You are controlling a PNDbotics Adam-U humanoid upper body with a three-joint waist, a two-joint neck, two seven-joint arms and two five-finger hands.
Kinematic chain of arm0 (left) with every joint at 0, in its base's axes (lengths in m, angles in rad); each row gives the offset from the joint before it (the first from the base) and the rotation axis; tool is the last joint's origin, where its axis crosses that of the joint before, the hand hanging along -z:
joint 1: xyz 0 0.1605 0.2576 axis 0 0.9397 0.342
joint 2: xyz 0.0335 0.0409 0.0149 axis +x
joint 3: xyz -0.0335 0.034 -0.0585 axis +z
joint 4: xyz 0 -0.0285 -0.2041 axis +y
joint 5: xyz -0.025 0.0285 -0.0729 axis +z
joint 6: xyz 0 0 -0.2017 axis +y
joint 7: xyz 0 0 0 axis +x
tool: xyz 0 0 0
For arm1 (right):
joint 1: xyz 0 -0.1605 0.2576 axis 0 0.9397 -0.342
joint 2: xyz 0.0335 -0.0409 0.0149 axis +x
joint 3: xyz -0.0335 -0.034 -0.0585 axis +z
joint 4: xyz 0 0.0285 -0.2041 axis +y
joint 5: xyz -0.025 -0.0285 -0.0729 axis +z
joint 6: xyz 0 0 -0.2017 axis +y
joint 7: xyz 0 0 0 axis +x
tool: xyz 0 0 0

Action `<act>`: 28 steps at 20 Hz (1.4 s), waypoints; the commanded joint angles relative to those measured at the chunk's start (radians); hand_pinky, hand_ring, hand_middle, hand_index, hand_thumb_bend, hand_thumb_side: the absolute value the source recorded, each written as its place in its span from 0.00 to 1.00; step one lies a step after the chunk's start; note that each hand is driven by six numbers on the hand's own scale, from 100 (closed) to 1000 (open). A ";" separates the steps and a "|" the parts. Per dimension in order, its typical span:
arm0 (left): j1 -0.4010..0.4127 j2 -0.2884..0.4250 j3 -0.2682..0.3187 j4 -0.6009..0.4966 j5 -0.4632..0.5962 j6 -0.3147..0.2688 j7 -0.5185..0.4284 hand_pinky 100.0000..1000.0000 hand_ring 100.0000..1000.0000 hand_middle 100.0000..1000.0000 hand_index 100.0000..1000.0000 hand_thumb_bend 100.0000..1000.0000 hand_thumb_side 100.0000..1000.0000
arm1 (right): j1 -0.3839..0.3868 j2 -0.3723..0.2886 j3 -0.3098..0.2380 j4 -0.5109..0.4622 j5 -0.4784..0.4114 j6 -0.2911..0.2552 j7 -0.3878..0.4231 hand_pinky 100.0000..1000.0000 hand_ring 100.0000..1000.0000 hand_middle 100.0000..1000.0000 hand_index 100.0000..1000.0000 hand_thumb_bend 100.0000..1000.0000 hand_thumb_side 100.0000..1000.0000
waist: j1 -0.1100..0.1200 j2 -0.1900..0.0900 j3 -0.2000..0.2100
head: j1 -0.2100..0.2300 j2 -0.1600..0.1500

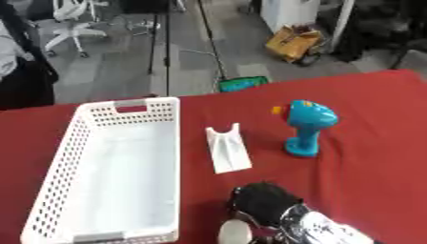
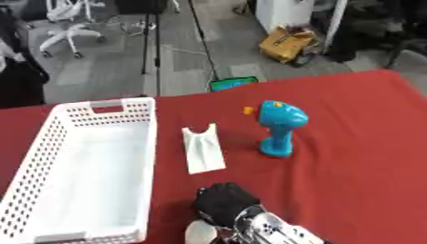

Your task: Pick up objects on the table and place them in the box.

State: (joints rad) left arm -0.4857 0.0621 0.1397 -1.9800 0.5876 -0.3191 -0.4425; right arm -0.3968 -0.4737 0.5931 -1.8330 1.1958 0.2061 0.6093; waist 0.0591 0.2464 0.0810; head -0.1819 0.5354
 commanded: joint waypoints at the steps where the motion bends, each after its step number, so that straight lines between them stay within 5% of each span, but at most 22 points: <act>1: -0.016 0.007 0.007 -0.020 0.000 -0.001 -0.005 0.55 0.62 0.64 0.67 0.00 0.79 | -0.005 -0.006 0.000 0.012 0.011 0.001 -0.015 0.00 0.31 0.42 0.59 0.51 0.32 | -0.001 -0.012 0.002 | -0.002 -0.010; 12: -0.019 0.007 0.008 -0.020 -0.002 -0.001 -0.008 0.55 0.62 0.64 0.67 0.00 0.78 | -0.005 -0.004 -0.005 0.035 0.010 0.006 -0.044 0.00 0.27 0.39 0.58 0.49 0.21 | -0.001 -0.011 0.005 | -0.002 -0.016; 28: -0.018 0.012 0.009 -0.020 -0.007 0.001 -0.009 0.55 0.62 0.64 0.66 0.00 0.78 | -0.036 -0.034 -0.007 -0.019 -0.025 0.011 -0.059 0.00 0.25 0.36 0.54 0.37 0.23 | -0.010 -0.014 -0.004 | 0.002 -0.017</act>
State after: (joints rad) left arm -0.4918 0.0619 0.1409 -1.9800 0.5875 -0.3170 -0.4487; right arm -0.4193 -0.4863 0.5926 -1.8249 1.1815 0.2159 0.5500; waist 0.0518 0.2465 0.0769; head -0.1813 0.5264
